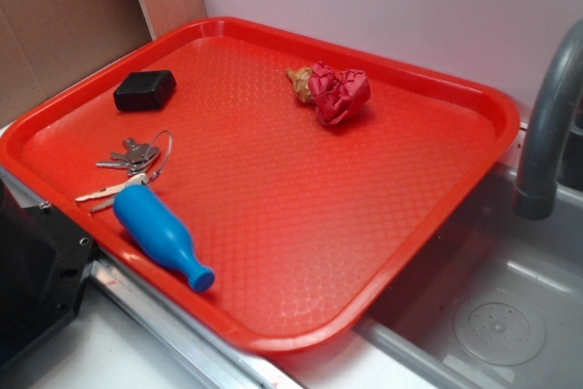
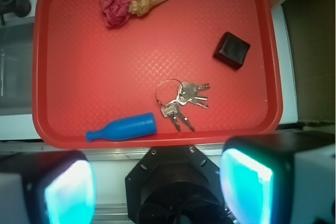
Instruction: Grab the red paper.
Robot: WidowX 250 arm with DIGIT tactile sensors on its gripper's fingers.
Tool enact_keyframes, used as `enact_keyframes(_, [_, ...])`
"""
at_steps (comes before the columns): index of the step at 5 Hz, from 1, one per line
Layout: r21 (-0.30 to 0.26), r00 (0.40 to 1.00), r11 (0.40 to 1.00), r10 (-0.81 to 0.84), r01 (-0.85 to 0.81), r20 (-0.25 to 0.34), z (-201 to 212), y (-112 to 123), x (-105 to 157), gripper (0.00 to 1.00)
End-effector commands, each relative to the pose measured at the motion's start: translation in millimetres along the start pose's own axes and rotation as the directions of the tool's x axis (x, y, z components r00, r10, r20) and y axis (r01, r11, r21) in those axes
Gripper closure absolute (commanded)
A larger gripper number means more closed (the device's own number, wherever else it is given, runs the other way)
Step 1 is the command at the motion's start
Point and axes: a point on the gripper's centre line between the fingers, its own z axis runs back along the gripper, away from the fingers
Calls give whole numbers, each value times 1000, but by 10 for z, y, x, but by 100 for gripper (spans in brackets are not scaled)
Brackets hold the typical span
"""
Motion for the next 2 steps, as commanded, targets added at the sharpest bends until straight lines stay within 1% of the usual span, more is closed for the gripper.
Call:
enact_keyframes(1, [0, 1000, 1000, 0, 0, 0, 0, 0, 0, 0])
enact_keyframes(2, [24, 989, 989, -142, 143, -29, -407, -211, 363, 0])
